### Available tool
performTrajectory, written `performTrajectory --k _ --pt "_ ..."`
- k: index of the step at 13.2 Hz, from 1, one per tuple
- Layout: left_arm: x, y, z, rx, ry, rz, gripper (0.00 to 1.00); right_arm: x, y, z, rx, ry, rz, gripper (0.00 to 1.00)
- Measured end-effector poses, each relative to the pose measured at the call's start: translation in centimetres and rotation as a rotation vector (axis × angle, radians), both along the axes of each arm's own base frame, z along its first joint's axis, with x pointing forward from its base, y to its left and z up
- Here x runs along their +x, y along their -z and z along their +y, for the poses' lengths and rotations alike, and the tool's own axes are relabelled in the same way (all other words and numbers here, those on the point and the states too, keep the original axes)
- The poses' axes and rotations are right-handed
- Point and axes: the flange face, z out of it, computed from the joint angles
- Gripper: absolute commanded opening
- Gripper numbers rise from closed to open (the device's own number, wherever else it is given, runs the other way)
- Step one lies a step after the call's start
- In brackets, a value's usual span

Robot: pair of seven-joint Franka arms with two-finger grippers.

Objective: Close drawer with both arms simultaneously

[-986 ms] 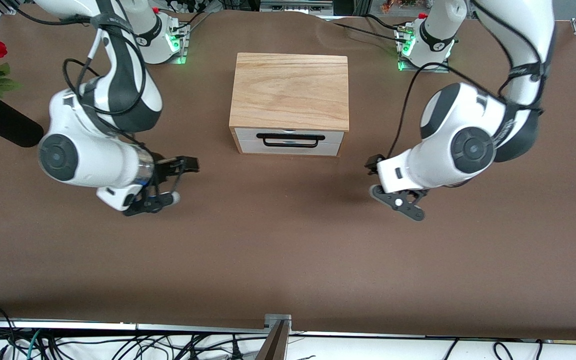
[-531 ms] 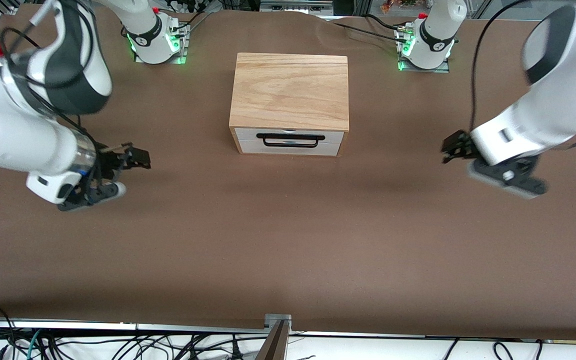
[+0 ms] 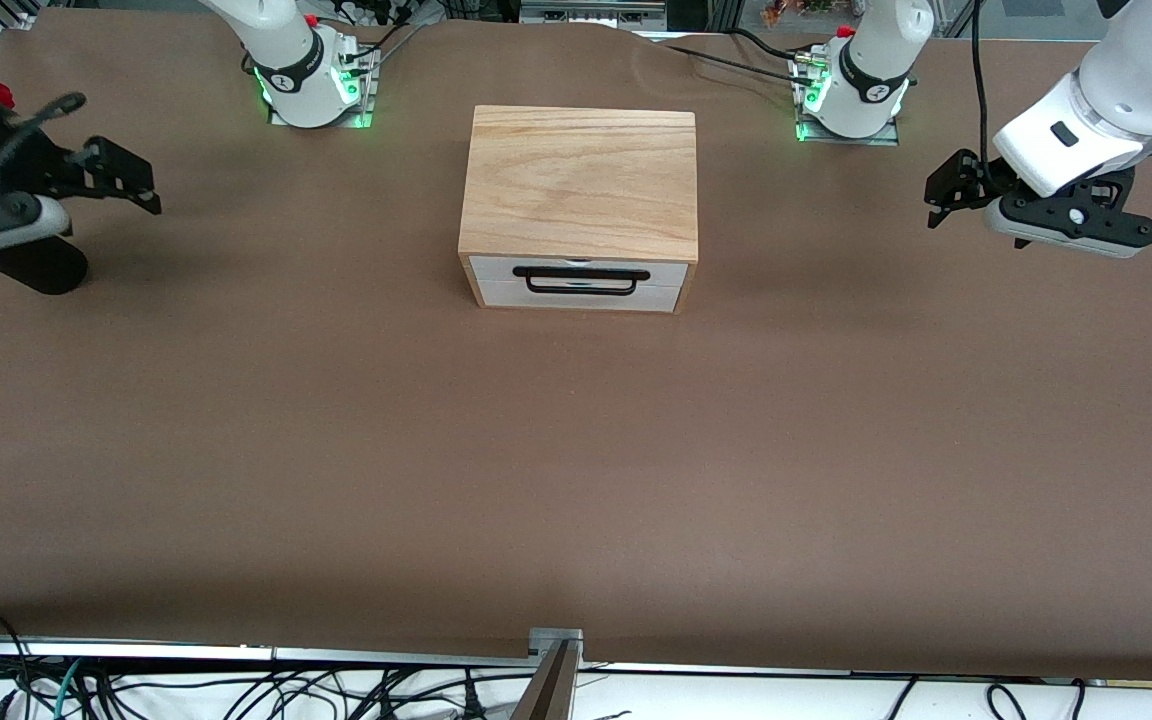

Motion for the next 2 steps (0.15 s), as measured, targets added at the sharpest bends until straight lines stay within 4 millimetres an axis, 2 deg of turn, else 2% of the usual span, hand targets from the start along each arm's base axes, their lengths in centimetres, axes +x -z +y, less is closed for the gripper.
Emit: performTrajectory --k 2 --pt "0.07 0.06 0.0 0.0 -0.003 -0.002 1.0 -0.11 0.31 -0.44 -0.019 0.004 0.006 1.0"
